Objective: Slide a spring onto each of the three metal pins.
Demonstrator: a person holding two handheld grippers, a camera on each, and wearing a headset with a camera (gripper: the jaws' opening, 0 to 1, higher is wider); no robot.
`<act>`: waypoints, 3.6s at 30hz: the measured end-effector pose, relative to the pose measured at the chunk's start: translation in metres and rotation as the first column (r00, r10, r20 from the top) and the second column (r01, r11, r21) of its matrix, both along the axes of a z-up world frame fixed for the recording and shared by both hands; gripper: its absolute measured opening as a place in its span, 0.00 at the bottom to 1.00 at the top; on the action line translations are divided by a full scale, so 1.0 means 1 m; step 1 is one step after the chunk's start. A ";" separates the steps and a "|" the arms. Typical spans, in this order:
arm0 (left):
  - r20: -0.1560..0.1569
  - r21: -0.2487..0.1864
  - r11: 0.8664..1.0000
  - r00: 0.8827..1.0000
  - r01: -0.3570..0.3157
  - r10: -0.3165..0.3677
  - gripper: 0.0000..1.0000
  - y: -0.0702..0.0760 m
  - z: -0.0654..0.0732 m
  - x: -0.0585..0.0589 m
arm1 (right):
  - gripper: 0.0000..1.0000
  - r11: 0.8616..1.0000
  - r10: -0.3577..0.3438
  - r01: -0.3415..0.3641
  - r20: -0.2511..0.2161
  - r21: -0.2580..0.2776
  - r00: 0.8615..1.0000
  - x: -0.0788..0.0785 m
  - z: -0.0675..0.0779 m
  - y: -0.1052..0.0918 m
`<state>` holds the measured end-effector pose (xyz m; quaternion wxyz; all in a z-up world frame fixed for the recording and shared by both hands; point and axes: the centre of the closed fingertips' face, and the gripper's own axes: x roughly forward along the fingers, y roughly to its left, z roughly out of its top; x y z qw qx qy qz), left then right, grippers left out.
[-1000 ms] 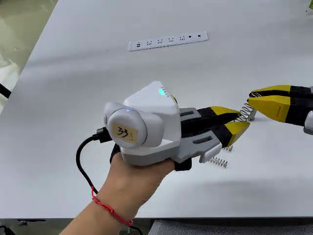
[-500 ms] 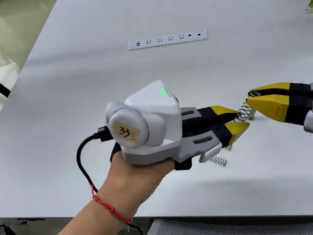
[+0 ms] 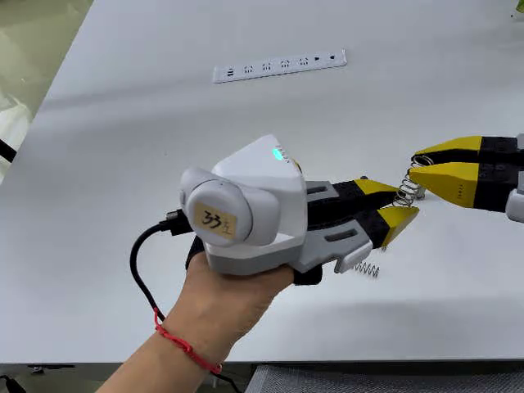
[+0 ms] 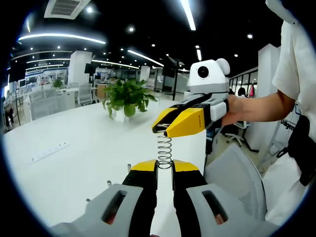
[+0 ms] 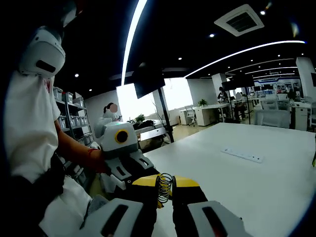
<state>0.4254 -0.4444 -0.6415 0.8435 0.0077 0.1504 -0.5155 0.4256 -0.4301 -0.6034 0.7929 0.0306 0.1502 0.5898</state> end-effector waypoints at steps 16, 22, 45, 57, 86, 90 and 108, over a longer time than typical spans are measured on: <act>0.023 -0.008 1.000 1.000 0.012 -0.011 0.06 0.000 0.002 -0.001 | 0.07 0.998 0.030 -0.028 0.042 -0.056 0.999 -0.001 0.001 0.000; 0.035 -0.003 1.000 0.999 0.025 -0.025 0.06 -0.002 0.004 -0.002 | 0.15 0.995 0.048 -0.044 0.045 -0.085 0.998 -0.003 0.000 -0.001; 0.047 0.052 0.993 0.993 0.106 -0.109 0.06 -0.011 0.000 -0.013 | 0.20 0.713 0.535 -0.423 0.045 -0.559 0.843 -0.019 -0.004 -0.014; 0.043 0.057 0.990 0.990 0.131 -0.134 0.06 -0.013 -0.002 -0.018 | 0.13 0.519 0.674 -0.517 -0.046 -0.681 0.737 -0.027 -0.022 -0.016; 0.037 0.042 0.990 0.990 0.134 -0.135 0.06 -0.012 -0.005 -0.020 | 0.08 0.432 0.718 -0.520 -0.068 -0.736 0.693 -0.030 -0.031 -0.013; 0.037 0.042 0.990 0.990 0.131 -0.133 0.06 -0.012 -0.005 -0.020 | 0.07 0.425 0.717 -0.515 -0.071 -0.744 0.694 -0.030 -0.031 -0.012; 0.036 0.026 0.994 0.994 0.105 -0.106 0.07 -0.009 -0.006 -0.017 | 0.07 0.367 0.728 -0.482 -0.077 -0.795 0.681 -0.029 -0.033 -0.009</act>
